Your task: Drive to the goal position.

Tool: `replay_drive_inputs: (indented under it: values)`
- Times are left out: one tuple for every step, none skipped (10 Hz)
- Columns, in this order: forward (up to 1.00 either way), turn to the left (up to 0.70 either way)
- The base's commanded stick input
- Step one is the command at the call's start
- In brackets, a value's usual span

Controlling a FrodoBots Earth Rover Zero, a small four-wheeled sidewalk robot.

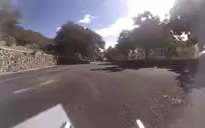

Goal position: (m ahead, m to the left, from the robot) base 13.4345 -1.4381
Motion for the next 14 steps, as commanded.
replay_drive_inputs:
  values:
    - [0.70,-0.35]
    - [0.70,-0.35]
    - [0.70,-0.29]
    - [0.70,-0.02]
    - [0.70,0.00]
    - [0.70,0.00]
    - [0.70,0.00]
    - [0.70,0.00]
    - [0.70,0.00]
    - [0.70,0.00]
    - [0.70,0.00]
    - [0.63,0.00]
    - [0.33,0.00]
    - [0.12,0.00]
